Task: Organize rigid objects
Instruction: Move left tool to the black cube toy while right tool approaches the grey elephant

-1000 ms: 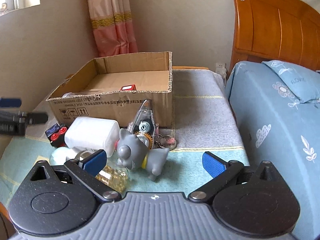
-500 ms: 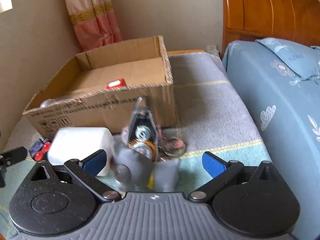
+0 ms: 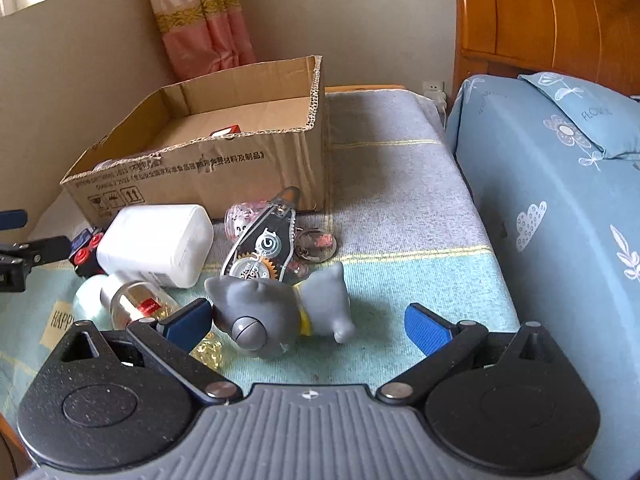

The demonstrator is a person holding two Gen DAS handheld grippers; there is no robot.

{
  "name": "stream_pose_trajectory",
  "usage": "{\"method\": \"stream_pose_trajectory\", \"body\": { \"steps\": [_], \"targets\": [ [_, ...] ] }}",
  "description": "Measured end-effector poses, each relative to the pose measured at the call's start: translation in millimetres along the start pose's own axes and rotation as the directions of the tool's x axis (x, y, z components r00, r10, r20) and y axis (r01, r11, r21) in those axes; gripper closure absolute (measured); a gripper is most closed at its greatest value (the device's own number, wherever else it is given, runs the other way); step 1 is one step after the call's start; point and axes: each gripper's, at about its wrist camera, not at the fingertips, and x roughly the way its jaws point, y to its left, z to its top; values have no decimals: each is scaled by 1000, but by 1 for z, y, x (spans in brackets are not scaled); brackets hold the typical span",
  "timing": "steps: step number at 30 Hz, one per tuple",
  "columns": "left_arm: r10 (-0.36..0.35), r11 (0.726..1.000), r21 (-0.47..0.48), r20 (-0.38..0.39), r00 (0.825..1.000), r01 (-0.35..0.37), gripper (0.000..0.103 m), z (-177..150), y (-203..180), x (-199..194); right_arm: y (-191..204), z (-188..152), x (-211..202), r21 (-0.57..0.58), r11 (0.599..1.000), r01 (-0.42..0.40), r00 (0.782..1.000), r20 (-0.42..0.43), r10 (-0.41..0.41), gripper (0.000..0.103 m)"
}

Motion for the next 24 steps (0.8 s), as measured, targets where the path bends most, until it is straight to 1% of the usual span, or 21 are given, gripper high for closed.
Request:
{"method": "stream_pose_trajectory", "body": {
  "steps": [6, 10, 15, 19, 24],
  "targets": [
    [-12, 1000, 10, -27, 1000, 12, 1, -1, 2, 19, -2, -3, -1, -3, 1000, -15, 1000, 13, 15, 0],
    [-37, 999, 8, -51, 998, 37, 1, -1, 3, 32, -3, -2, 0, 4, 1000, -24, 1000, 9, 24, 0],
    [10, 1000, 18, -96, 995, -8, 1, -7, 10, 44, -1, 0, 1, -7, 1000, -19, 1000, 3, 19, 0],
    [-9, 1000, -6, -104, 995, 8, 1, -13, 23, 40, -2, -1, -2, -41, 999, -15, 1000, -22, 14, 0],
    [-20, 1000, 19, -94, 995, 22, 1, -16, 24, 40, -3, -12, -9, -118, 993, -21, 999, -43, 16, 0]
  ]
}}
